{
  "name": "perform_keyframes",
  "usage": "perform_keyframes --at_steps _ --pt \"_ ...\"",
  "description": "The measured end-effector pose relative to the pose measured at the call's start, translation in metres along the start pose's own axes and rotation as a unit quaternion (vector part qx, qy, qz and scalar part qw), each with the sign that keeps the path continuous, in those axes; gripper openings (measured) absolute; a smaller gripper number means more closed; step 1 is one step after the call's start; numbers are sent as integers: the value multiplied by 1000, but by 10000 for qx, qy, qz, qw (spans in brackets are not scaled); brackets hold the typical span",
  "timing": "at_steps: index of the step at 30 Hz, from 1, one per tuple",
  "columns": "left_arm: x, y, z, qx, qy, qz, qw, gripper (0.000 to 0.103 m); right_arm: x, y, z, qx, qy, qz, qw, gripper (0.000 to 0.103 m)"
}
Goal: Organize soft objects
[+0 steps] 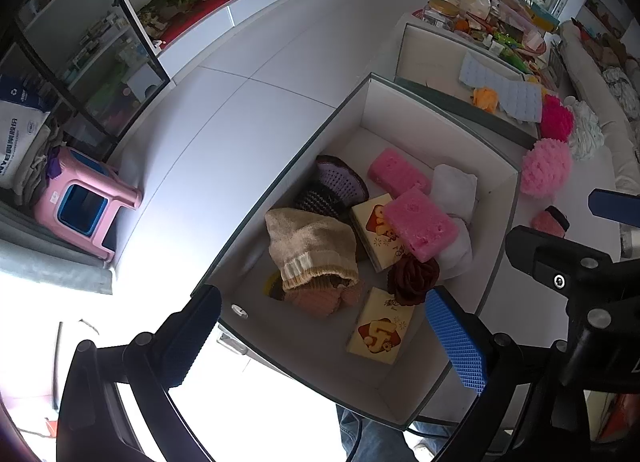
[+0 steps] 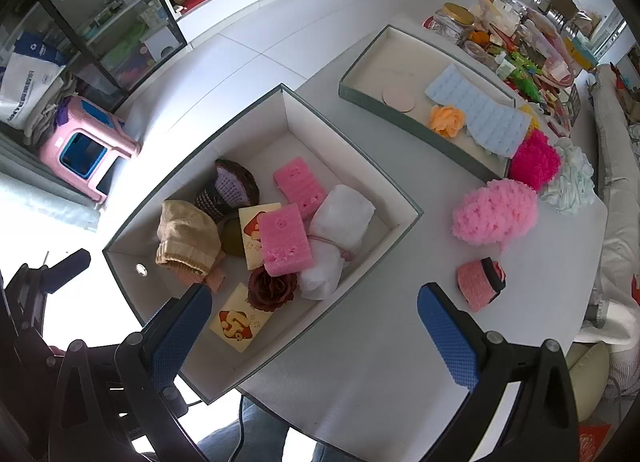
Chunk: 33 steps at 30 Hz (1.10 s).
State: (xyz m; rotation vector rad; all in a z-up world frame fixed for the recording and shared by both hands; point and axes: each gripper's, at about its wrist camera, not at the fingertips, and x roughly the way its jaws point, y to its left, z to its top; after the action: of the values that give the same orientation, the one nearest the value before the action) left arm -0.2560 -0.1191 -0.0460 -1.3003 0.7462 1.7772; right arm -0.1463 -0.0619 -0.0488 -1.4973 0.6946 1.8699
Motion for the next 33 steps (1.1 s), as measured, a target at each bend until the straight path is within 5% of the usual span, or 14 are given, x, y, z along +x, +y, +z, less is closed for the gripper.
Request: perform_keyframes --at_steps 33 --pt "6 -7 0 119 111 46 9999 103 0 -1 0 3 9 9 10000 103"
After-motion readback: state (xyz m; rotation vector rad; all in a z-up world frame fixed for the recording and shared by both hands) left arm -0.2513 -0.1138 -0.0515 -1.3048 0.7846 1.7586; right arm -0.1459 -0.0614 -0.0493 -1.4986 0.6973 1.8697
